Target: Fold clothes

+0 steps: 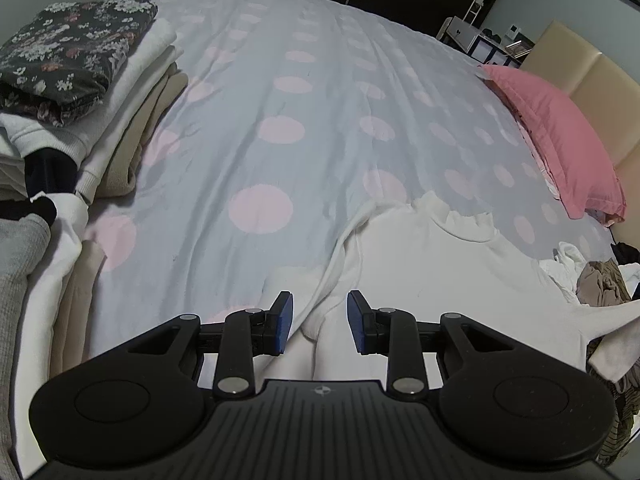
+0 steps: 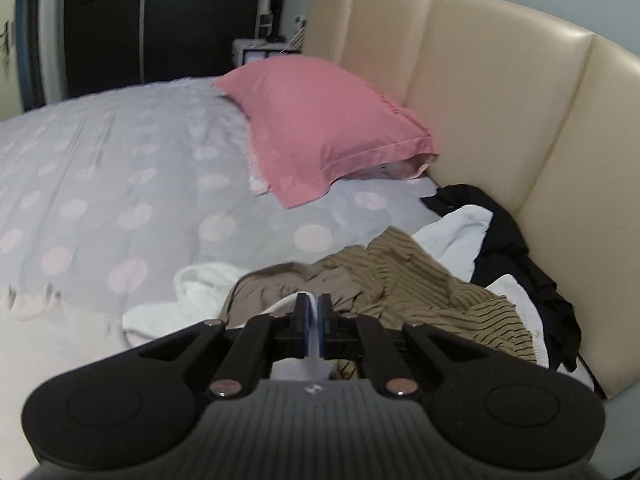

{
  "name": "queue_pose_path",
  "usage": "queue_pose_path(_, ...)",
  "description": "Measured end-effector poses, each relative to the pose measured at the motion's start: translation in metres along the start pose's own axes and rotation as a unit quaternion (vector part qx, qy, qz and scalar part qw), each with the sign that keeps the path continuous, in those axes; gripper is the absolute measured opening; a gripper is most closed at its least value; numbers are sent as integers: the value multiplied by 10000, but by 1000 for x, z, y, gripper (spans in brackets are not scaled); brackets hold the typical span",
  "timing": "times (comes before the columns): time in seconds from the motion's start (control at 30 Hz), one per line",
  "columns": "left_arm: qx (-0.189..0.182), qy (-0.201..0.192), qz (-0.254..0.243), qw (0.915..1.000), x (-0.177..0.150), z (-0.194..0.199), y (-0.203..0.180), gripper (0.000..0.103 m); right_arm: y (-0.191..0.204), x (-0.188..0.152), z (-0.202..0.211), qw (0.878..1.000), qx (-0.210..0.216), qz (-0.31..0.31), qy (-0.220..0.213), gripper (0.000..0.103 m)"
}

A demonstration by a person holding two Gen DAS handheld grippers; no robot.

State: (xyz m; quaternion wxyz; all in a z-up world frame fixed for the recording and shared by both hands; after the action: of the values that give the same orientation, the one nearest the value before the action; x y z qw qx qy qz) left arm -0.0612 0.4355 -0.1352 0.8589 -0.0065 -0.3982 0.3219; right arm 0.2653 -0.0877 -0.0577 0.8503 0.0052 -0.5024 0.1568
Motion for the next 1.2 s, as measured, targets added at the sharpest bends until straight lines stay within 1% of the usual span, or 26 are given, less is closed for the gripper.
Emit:
queue_pose_path(0.1, 12, 18, -8, 10000, 0, -1, -1, 28, 18, -26, 0, 9993, 328, -78, 139, 5)
queue_pose_path(0.23, 62, 63, -25, 10000, -1, -4, -1, 28, 52, -59, 3, 9950, 950, -298, 120, 5)
queue_pose_path(0.3, 93, 87, -28, 9999, -1, -6, -1, 28, 77, -71, 7, 9910, 1307, -277, 107, 5)
queue_pose_path(0.37, 130, 111, -39, 9998, -2, -8, 0, 28, 104, -83, 13, 9854, 1692, -135, 105, 5)
queue_pose_path(0.47, 174, 137, -55, 9997, -4, -9, 1, 28, 142, -101, 22, 9751, 2192, 215, 243, 5)
queue_pose_path(0.6, 235, 212, -89, 9995, -9, -12, 3, 28, 179, -128, 29, 9583, 2710, 712, 568, 7)
queue_pose_path(0.63, 244, 228, -87, 9994, -9, -12, 3, 28, 183, -132, 30, 9564, 2741, 795, 612, 12)
queue_pose_path(0.67, 254, 244, -86, 9993, -10, -13, 4, 28, 187, -136, 31, 9545, 2772, 878, 656, 27)
queue_pose_path(0.73, 266, 266, -84, 9993, -10, -14, 4, 28, 185, -138, 32, 9542, 2780, 908, 630, 45)
queue_pose_path(0.77, 266, 266, -83, 9993, -10, -14, 4, 29, 182, -136, 32, 9550, 2774, 864, 600, 45)
queue_pose_path(0.83, 265, 267, -82, 9993, -10, -14, 3, 36, 172, -130, 30, 9588, 2718, 598, 568, 45)
queue_pose_path(0.9, 265, 263, -97, 9993, -10, -14, 3, 40, 157, -123, 26, 9657, 2524, 346, 506, 47)
queue_pose_path(1.07, 269, 269, -115, 9992, -10, -15, 3, 40, 110, -118, 7, 9821, 1812, -137, 505, 47)
queue_pose_path(1.2, 287, 268, -92, 9992, -10, -14, 3, 40, 80, -134, -11, 9886, 1257, -247, 795, 47)
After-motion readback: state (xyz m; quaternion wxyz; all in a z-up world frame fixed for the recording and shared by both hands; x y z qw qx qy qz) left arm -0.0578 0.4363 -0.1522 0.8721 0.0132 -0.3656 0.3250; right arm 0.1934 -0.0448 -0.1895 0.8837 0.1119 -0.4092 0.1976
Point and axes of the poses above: each gripper's, at about its wrist camera, not at the fingertips, and z roughly against the way its jaws point, y to its left, x to its top, the point moved 9 cm from there along -z, roughly the way its jaws point, and after that the axes turned 12 degrees about -y, right-handed, at the moved point
